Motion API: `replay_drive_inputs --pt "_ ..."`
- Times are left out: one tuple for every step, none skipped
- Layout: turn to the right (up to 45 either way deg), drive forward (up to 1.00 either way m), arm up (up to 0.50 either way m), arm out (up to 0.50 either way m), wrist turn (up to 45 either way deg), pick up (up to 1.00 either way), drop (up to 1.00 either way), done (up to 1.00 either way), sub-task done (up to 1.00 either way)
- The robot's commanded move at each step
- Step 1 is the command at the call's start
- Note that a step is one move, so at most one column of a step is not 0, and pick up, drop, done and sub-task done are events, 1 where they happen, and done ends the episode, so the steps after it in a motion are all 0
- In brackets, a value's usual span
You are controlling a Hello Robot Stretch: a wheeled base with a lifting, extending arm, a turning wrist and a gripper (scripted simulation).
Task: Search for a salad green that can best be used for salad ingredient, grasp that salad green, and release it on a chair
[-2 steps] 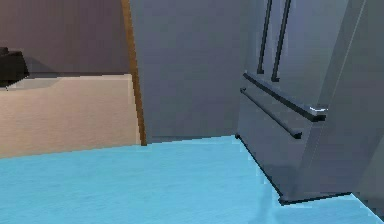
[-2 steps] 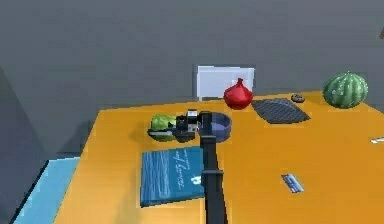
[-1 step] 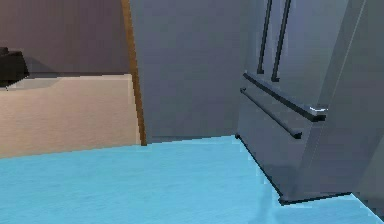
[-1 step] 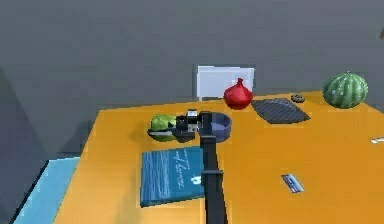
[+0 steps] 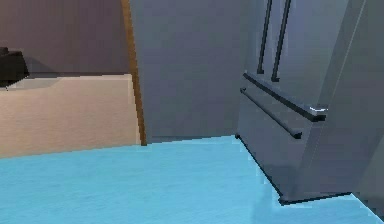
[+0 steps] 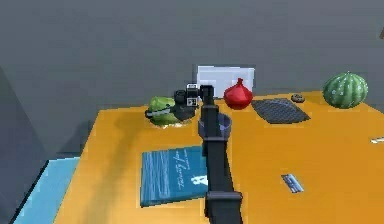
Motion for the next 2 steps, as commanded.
replay_drive_inputs --pt "0.0 0.0 0.14 0.0 0.0 0.0 0.0 0.0 0.0" --pt "0.0 0.0 0.0 0.0 -45.0 0.0 0.0 0.0 0.0"
